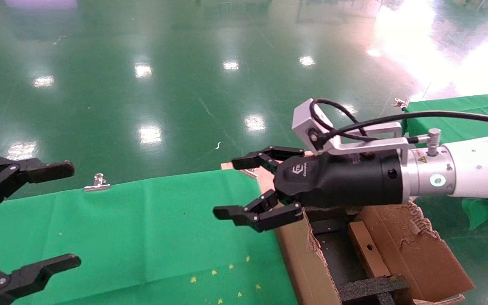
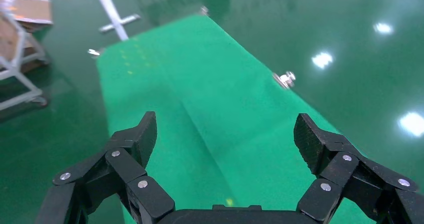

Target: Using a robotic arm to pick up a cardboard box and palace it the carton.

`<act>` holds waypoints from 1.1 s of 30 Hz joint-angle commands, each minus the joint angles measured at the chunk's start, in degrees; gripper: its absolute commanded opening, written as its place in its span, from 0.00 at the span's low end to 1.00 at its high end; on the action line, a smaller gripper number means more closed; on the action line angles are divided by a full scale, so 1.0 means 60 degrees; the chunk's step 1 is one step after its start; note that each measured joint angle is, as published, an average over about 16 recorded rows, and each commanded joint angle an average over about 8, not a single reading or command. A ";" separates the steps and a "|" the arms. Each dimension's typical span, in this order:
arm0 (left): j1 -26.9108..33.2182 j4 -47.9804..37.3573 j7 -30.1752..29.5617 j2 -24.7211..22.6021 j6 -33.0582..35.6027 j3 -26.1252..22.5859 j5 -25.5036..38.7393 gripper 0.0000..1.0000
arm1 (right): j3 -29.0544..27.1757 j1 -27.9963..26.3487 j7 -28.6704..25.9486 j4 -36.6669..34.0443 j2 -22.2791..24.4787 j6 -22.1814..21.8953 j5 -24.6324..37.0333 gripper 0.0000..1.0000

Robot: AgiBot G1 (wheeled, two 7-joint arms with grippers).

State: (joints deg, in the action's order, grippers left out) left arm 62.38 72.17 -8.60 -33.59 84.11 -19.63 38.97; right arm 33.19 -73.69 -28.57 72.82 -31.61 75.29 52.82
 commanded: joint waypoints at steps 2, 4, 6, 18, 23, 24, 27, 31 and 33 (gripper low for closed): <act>0.0000 0.0000 0.0000 0.0000 0.0000 0.0000 0.0000 1.00 | -0.0504 0.0356 0.0523 0.0022 -0.0100 0.0306 -0.0322 1.00; 0.0000 0.0000 0.0000 0.0000 0.0000 -0.0001 0.0000 1.00 | -0.0847 0.0598 0.0879 0.0038 -0.0168 0.0513 -0.0541 1.00; 0.0000 0.0000 0.0000 0.0000 0.0000 -0.0001 -0.0001 1.00 | -0.1182 0.0834 0.1226 0.0052 -0.0234 0.0716 -0.0754 1.00; -0.0001 -0.0002 0.0001 0.0001 -0.0002 -0.0001 -0.0002 1.00 | -0.2985 0.2104 0.3053 0.0127 -0.0589 0.1804 -0.1906 1.00; -0.0002 -0.0003 0.0002 0.0001 -0.0004 -0.0001 -0.0005 1.00 | -0.3211 0.2267 0.3202 0.0135 -0.0637 0.1944 -0.2070 1.00; -0.0002 -0.0003 0.0002 0.0001 -0.0004 -0.0001 -0.0005 1.00 | -0.3196 0.2258 0.3183 0.0136 -0.0635 0.1937 -0.2063 1.00; -0.0002 -0.0003 0.0002 0.0001 -0.0004 -0.0001 -0.0005 1.00 | -0.3130 0.2214 0.3136 0.0135 -0.0626 0.1900 -0.2025 1.00; -0.0002 -0.0003 0.0002 0.0001 -0.0004 -0.0002 -0.0006 1.00 | -0.3056 0.2162 0.3088 0.0135 -0.0611 0.1856 -0.1970 1.00; -0.0002 -0.0003 0.0002 0.0001 -0.0004 -0.0002 -0.0006 1.00 | -0.3026 0.2141 0.3068 0.0134 -0.0604 0.1837 -0.1946 1.00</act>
State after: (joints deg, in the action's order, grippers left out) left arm 62.37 72.15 -8.59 -33.58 84.09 -19.64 38.94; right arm 14.99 -60.81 -10.12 73.62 -35.25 86.33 41.10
